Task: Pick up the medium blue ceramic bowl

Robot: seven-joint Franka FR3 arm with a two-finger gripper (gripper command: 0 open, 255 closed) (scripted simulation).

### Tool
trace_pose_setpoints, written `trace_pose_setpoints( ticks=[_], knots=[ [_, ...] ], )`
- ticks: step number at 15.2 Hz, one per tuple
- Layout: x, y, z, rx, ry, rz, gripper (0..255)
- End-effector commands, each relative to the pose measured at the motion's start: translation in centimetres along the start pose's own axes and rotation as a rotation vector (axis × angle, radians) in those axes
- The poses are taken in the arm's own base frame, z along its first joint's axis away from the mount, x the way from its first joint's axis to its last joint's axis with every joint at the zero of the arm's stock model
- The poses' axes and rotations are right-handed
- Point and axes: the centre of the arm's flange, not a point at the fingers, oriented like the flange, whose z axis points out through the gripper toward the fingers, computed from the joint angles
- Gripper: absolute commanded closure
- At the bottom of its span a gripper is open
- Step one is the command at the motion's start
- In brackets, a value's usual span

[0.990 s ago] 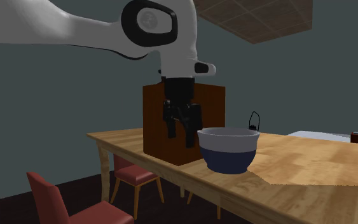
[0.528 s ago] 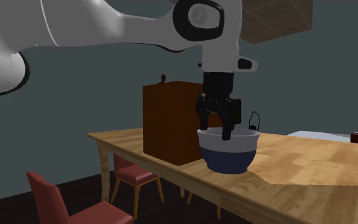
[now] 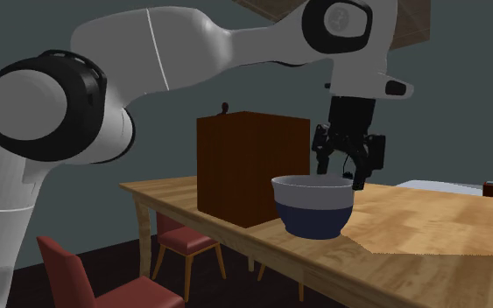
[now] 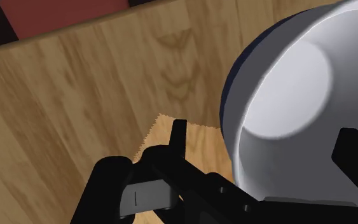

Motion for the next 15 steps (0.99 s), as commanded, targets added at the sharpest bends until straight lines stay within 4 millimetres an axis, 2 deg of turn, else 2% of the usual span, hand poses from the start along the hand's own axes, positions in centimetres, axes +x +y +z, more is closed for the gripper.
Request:
trace_pose_setpoints(
  ticks=[1,6,8,9,15],
  knots=[
    [0.3,0.2,0.8,0.003,-0.001,0.000,0],
    [0.4,0.8,3.7,0.003,-0.001,0.000,0],
    [0.3,0.8,3.7,0.003,-0.001,0.000,0],
    [0.4,0.8,3.6,0.003,-0.001,0.000,255],
    [0.4,0.9,3.6,0.003,-0.001,0.000,255]
  ],
)
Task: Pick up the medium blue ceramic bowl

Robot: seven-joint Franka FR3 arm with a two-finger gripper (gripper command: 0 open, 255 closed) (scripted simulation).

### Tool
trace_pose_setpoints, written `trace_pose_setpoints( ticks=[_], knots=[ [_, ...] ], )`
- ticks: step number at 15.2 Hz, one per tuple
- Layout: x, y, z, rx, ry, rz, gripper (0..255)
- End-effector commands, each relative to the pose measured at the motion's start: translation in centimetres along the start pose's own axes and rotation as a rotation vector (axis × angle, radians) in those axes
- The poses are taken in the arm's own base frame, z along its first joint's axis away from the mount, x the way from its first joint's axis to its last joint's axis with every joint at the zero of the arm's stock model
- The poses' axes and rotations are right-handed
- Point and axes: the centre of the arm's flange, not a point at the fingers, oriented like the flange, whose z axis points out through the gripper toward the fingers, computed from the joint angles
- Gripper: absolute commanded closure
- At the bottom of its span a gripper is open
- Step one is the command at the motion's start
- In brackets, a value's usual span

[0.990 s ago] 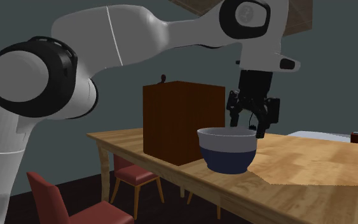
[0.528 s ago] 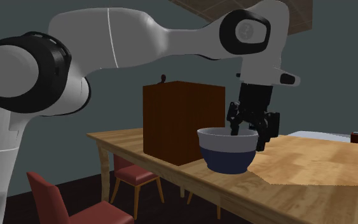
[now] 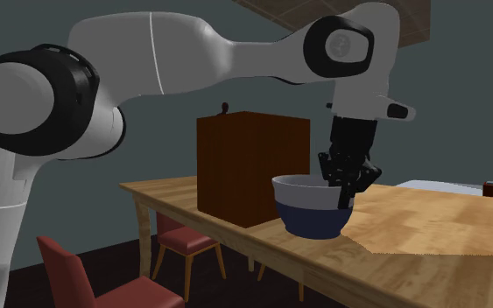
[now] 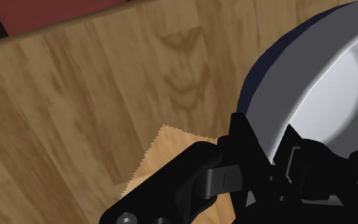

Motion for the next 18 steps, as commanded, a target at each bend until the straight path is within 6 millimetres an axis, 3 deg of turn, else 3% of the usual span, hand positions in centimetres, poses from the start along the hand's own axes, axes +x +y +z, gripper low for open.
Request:
trace_pose_setpoints(
  ticks=[1,3,18],
  knots=[
    [0.0,0.0,0.0,0.000,0.000,0.000,255],
    [0.0,-0.1,0.1,0.000,0.000,0.000,255],
    [-0.1,-1.7,-7.7,0.000,0.000,0.000,255]
  ],
)
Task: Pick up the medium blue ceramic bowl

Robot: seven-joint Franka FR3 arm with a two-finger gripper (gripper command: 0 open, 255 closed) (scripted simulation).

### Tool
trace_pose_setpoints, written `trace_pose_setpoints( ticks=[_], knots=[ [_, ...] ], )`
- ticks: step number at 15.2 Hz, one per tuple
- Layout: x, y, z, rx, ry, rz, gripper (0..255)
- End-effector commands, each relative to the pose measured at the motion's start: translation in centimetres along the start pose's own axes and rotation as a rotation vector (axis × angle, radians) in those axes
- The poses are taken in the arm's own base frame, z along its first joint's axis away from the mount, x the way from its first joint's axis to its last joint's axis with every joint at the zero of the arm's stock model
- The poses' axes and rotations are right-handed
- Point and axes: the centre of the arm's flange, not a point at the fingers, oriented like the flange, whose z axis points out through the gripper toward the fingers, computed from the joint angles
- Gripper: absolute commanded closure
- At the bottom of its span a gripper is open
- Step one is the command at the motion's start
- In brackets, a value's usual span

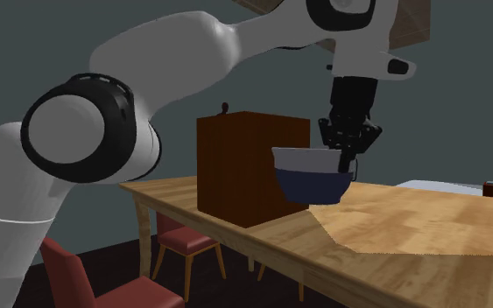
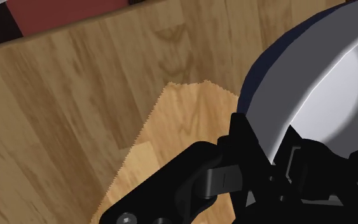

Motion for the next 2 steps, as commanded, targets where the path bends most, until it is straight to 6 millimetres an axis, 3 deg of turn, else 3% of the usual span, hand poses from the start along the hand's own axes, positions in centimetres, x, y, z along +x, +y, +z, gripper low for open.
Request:
trace_pose_setpoints(
  ticks=[1,2],
  knots=[
    [-0.05,-0.14,-0.70,0.000,0.000,-0.002,255],
    [-0.04,-0.14,-0.70,0.000,0.000,-0.002,255]
  ],
)
